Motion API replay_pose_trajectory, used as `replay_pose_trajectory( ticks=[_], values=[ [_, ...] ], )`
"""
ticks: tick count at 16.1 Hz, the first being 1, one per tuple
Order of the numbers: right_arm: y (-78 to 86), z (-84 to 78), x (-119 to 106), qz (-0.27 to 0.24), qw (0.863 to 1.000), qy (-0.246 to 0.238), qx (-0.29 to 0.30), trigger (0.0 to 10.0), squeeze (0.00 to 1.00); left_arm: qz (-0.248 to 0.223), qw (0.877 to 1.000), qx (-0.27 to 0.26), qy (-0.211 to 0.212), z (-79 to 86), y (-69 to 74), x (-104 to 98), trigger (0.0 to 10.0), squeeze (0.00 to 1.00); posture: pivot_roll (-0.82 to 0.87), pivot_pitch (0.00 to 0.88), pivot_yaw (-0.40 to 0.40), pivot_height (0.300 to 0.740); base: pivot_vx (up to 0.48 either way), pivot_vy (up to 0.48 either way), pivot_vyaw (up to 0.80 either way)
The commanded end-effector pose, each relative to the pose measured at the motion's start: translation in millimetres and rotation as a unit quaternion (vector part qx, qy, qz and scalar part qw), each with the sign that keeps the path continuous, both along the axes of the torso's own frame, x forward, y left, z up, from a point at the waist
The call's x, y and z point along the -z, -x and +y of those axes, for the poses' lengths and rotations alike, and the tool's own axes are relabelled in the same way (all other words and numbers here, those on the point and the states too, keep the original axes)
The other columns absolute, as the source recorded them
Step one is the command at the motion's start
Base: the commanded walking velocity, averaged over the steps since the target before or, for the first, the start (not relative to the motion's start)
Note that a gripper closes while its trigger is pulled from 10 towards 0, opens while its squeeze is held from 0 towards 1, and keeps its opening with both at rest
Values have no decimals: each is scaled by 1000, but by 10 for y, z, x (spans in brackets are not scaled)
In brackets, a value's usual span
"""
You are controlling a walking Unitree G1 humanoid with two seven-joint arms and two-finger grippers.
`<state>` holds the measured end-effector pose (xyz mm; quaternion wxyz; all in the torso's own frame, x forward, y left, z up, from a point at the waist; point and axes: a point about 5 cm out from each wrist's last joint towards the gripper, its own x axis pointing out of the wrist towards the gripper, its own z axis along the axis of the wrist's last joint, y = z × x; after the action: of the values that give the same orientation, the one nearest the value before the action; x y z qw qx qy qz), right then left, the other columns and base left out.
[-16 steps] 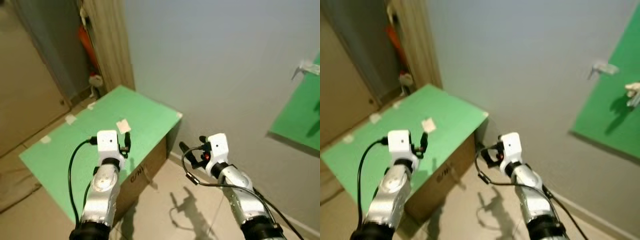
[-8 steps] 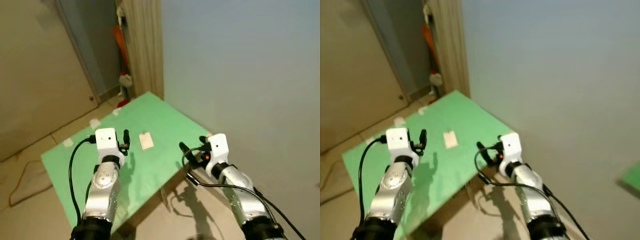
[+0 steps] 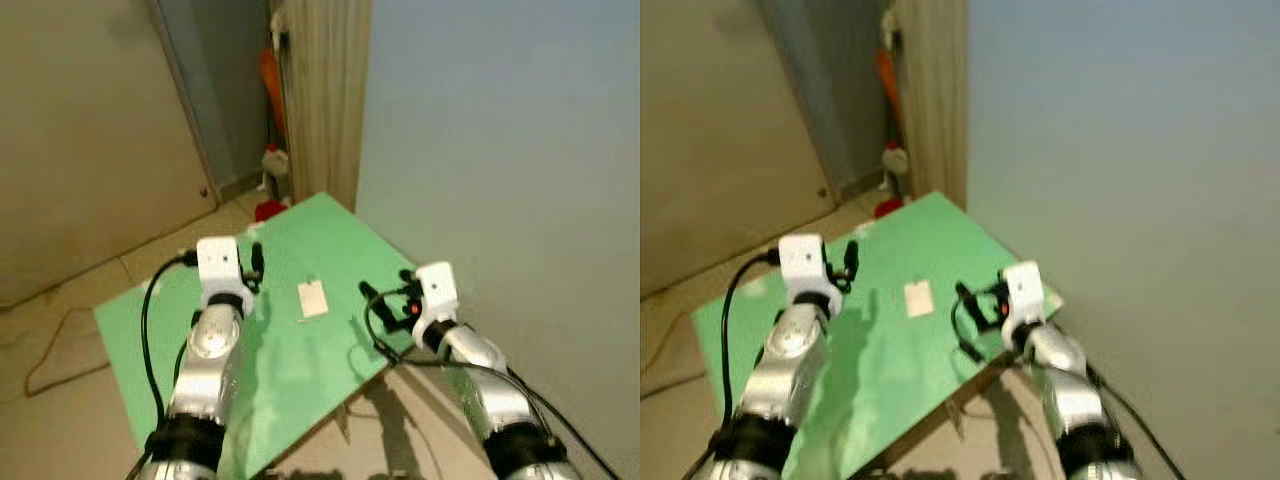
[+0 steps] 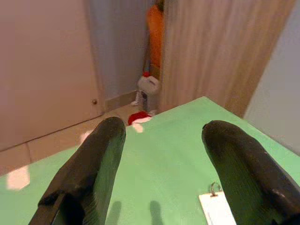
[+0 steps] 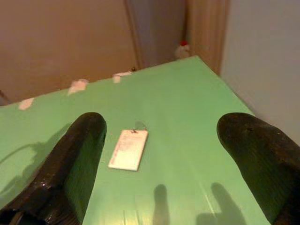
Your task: Hang keys on a hook
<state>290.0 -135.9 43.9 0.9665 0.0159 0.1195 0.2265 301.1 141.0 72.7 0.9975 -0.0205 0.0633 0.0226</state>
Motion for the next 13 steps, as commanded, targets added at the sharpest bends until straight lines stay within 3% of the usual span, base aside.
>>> replay_pose_trajectory(
  ticks=[1,3,7,9,13],
  values=[
    [-44,-20,-14,3,1000,3,2,10000,0,-12,1000,13,-9,-55,17,-73,10000,0,-86,6,60,740,0,0,0],
    [-92,11,-34,1,1000,4,-2,10000,0,-14,1000,16,-15,-48,63,-77,10000,0,-62,17,56,740,0,0,0],
    [-366,399,-109,3,1000,13,-13,10000,0,-15,999,30,-39,64,493,-227,10000,0,164,112,61,740,0,0,0],
    [-415,466,-94,12,1000,27,6,10000,0,-11,999,31,-40,115,757,-304,10000,0,253,161,57,740,0,0,0],
    [-494,520,-112,21,998,46,30,10000,0,10,999,31,-34,53,1112,-379,10000,0,343,220,39,740,0,0,0]
  ],
)
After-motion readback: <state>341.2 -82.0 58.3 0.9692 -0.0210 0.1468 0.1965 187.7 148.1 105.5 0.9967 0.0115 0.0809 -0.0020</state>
